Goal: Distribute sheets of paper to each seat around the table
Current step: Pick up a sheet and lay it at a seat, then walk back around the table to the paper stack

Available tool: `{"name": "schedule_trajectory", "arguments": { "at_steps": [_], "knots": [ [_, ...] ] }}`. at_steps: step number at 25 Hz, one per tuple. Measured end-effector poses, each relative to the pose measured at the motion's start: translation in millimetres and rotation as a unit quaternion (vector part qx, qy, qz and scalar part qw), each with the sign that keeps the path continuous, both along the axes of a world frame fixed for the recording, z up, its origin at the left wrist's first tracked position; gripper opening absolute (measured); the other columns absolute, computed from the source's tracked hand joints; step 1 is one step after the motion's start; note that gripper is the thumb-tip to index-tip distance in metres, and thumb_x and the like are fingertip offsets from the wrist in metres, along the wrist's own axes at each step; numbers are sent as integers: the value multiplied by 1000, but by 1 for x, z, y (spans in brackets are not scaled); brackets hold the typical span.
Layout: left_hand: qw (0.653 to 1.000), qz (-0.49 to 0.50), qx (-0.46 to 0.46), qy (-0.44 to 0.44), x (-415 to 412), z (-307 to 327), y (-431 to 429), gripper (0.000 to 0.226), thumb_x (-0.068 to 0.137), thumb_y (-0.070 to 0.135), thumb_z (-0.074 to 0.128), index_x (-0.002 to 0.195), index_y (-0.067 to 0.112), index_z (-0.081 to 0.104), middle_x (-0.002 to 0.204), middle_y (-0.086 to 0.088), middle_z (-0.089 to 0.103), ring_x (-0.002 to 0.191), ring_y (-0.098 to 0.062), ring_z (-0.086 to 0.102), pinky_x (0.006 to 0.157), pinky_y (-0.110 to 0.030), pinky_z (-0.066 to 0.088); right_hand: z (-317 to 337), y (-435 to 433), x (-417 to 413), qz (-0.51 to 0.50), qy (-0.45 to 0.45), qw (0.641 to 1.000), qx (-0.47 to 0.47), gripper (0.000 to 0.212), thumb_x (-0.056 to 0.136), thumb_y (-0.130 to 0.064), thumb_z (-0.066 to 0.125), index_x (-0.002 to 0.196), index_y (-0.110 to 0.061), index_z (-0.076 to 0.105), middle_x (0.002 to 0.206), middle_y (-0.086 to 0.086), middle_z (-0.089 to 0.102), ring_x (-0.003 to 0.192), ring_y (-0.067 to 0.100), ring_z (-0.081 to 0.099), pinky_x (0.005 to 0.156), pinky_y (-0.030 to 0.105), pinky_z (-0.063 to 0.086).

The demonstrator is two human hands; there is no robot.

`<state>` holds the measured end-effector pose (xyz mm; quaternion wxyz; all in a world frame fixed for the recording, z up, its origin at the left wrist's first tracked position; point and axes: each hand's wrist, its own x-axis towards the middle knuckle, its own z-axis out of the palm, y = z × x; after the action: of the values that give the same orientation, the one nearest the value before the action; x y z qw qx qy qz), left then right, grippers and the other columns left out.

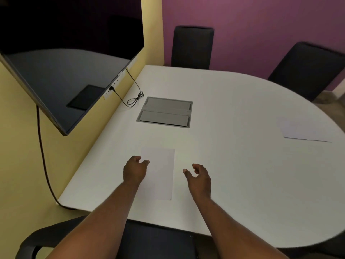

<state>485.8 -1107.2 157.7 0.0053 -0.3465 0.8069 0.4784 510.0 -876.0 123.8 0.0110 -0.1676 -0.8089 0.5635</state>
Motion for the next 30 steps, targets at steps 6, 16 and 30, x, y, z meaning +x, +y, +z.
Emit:
{"name": "schedule_trajectory", "arguments": {
  "at_steps": [6, 16, 30],
  "knots": [
    [998, -51, 11, 46, 16, 43, 52, 52, 87, 33, 71, 133, 12, 58, 138, -7, 61, 124, -26, 58, 103, -37, 44, 44, 44, 27, 2, 56, 997, 50, 41, 85, -39, 76, 121, -24, 62, 118, -13, 61, 111, 6, 56, 88, 22, 41],
    [984, -132, 23, 122, 54, 92, 191, 40, 87, 31, 71, 123, 15, 64, 124, -3, 66, 112, -23, 62, 98, -36, 47, 96, 170, 68, -38, 129, 987, 90, 35, 89, -41, 69, 120, -26, 62, 120, -15, 59, 111, 4, 56, 86, 22, 44],
    [954, -241, -63, 166, 123, 124, 455, 48, 91, 40, 63, 133, 16, 58, 135, -8, 63, 125, -29, 57, 99, -40, 43, 141, 433, 172, -46, 154, 974, 158, 50, 92, -51, 61, 136, -28, 53, 141, -14, 51, 131, 9, 48, 106, 28, 43]
  ]
}}
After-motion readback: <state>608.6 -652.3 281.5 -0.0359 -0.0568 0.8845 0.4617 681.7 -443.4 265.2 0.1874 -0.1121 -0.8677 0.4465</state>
